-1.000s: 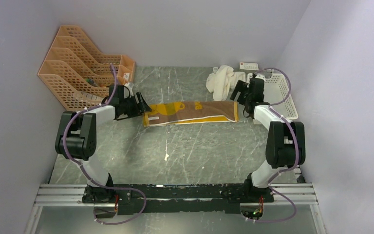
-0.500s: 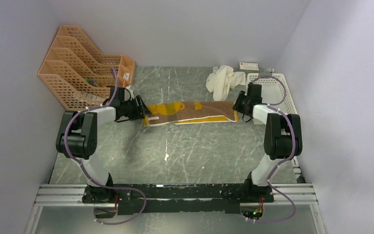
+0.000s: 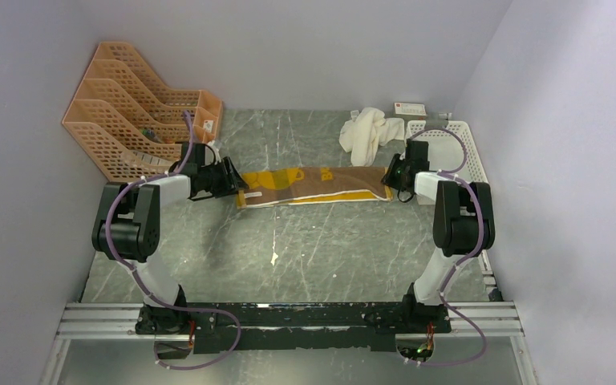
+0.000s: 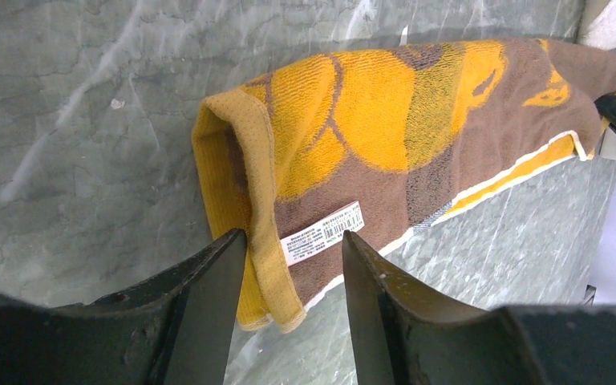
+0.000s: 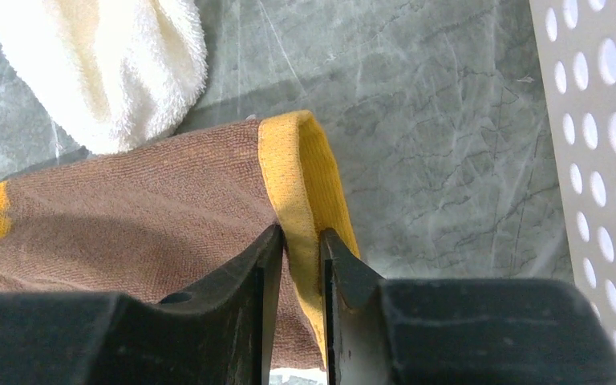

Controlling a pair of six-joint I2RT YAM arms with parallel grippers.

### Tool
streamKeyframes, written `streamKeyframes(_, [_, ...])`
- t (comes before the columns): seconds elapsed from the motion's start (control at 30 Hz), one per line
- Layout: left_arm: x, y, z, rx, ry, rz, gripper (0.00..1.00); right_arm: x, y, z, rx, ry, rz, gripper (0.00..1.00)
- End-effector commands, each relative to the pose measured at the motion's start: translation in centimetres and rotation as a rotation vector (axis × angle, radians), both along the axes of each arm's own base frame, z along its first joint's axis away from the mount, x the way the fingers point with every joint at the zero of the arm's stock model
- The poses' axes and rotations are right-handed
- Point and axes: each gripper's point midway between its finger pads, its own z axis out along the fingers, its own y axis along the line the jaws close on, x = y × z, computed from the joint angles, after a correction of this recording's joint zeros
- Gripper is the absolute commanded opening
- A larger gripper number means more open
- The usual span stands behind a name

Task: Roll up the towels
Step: Fold the towel at the center of the board.

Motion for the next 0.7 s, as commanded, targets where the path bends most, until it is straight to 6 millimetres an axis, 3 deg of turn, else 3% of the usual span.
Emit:
streamKeyframes(0.0, [1.5,-0.2,2.5,-0.002,-0.073,-0.007,0.58,0.8,-0.2,0.4,0.004,-0.02,-0.002,0.22])
streamKeyframes(0.27, [1.8,-0.5,2.3,-0.021,-0.075,-0.009,0.56,0.8,-0.1,0.5,0.013,-0.025,0.006,0.21])
streamKeyframes(0.43, [1.8,-0.6,1.5,-0.027,-0.059,-0.005,0.52,0.9,0.0,0.6,0.017,-0.031,0.009,0.1])
streamKeyframes(0.6, [1.8,-0.7,1.0,-0.03,-0.043,-0.017,0.35,1.0,-0.1,0.9,0.014,-0.037,0.009,0.0])
streamKeyframes(0.63, [1.8,-0.8,1.0,-0.028,-0.039,-0.019,0.28,1.0,0.0,0.9,0.015,-0.038,0.011,0.0])
streamKeyframes(0.67, [1.9,-0.8,0.9,-0.026,-0.034,-0.019,0.13,1.0,-0.1,1.0,0.013,-0.039,0.01,0.0])
